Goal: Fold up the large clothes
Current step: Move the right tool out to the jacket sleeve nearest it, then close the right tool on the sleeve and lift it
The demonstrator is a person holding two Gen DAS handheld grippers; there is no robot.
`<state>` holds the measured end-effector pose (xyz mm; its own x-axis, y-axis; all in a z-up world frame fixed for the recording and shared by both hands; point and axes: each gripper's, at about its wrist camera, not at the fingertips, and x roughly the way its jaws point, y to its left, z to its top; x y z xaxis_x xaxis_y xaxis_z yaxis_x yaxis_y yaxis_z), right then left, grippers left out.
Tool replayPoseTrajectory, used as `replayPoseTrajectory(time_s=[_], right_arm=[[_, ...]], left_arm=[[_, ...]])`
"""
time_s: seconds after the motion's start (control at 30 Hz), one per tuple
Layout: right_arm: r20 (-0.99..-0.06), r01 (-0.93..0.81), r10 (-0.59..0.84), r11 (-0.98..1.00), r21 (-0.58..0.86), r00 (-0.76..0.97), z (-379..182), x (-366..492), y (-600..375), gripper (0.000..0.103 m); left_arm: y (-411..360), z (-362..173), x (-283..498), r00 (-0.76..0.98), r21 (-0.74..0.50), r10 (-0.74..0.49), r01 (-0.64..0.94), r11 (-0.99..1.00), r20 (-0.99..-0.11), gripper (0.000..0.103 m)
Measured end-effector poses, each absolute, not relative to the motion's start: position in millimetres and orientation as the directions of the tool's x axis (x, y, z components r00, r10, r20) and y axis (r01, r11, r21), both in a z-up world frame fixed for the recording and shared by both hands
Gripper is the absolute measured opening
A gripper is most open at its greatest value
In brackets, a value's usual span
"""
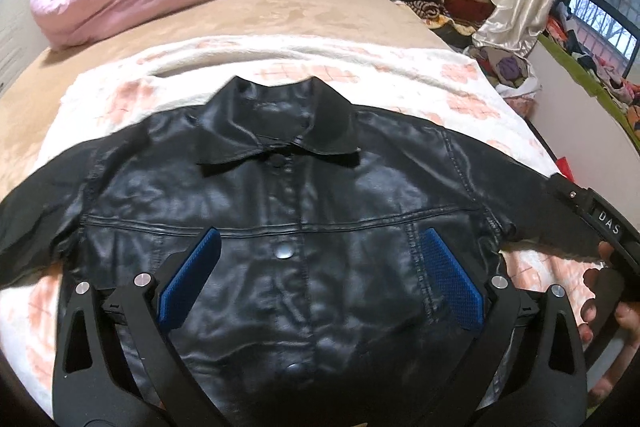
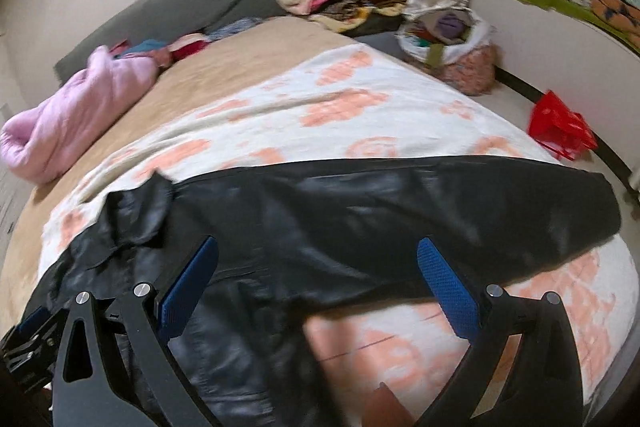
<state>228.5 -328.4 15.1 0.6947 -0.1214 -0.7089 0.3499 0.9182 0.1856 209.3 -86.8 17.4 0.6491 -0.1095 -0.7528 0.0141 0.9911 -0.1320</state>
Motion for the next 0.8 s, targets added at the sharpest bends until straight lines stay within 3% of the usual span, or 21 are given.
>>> replayPoseTrajectory(time_s=[0.43, 0.7, 0.8], right_arm=[[-0.747, 0.596, -0.221, 0.753, 0.278, 0.627, -1, 205, -436, 0.099], [-0.794, 0.753, -0.207, 0.517, 0.407, 0.571, -32, 180, -489, 0.099], [-0.809, 0.8, -0.245, 0.456, 0.39, 0.534, -40, 172, -500, 0.099]], left_arm=[[-135, -6, 239, 0.611, -0.115, -0.133, 0.07, 0.991, -0.78, 0.094], [-159, -19, 257, 0.585, -0.099, -0.145, 0.11, 0.989, -0.798, 0.094], [-164, -24, 261, 0.574, -0.104, -0.157, 0.123, 0.987, -0.804, 0.094]])
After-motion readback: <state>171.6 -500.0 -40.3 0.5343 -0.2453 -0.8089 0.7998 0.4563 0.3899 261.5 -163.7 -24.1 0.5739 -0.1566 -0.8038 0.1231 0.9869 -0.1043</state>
